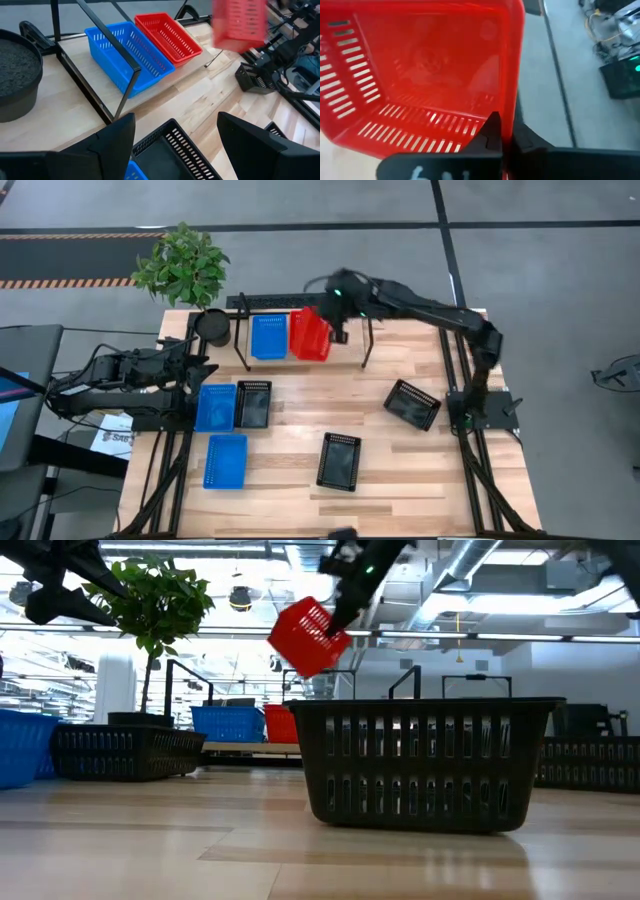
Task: Stack baskets on shelf by color
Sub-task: Stack the red bin on the red bin on the shelf
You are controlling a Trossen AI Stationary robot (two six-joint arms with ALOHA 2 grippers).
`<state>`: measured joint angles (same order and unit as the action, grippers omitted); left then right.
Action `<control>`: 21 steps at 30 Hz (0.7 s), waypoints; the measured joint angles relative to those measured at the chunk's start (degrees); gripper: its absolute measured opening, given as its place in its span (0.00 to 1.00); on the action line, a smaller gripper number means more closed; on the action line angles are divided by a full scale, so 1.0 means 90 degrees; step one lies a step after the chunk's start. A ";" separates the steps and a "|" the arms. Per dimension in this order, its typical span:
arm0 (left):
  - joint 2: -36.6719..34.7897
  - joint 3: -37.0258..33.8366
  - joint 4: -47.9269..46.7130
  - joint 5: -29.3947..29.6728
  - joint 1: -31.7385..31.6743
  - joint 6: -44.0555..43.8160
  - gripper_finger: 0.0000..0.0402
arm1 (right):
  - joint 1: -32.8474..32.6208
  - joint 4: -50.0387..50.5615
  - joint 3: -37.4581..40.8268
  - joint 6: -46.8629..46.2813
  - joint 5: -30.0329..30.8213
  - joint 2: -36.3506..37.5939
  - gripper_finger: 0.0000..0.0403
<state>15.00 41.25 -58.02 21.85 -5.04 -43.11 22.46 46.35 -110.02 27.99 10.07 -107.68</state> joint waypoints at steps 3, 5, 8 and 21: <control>0.0000 0.0000 -0.0004 -0.0001 0.0000 0.0001 0.67 | 0.0261 0.0108 -0.0798 0.0404 -0.0219 -0.0648 0.04; -0.0002 0.0000 -0.0010 -0.0002 0.0000 0.0002 0.67 | 0.0416 0.0262 -0.1289 0.0518 -0.0296 -0.1042 0.05; 0.0000 0.0000 -0.0010 -0.0005 0.0000 0.0002 0.67 | 0.0591 0.0560 -0.1910 0.0708 -0.0322 -0.1591 0.07; -0.0001 0.0000 -0.0016 0.0000 0.0000 0.0143 0.67 | 0.0853 0.1581 -0.2739 0.1301 -0.0525 -0.2350 0.08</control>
<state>15.00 41.25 -58.16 21.85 -5.04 -41.82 30.14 60.58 -134.67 39.70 5.34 -128.84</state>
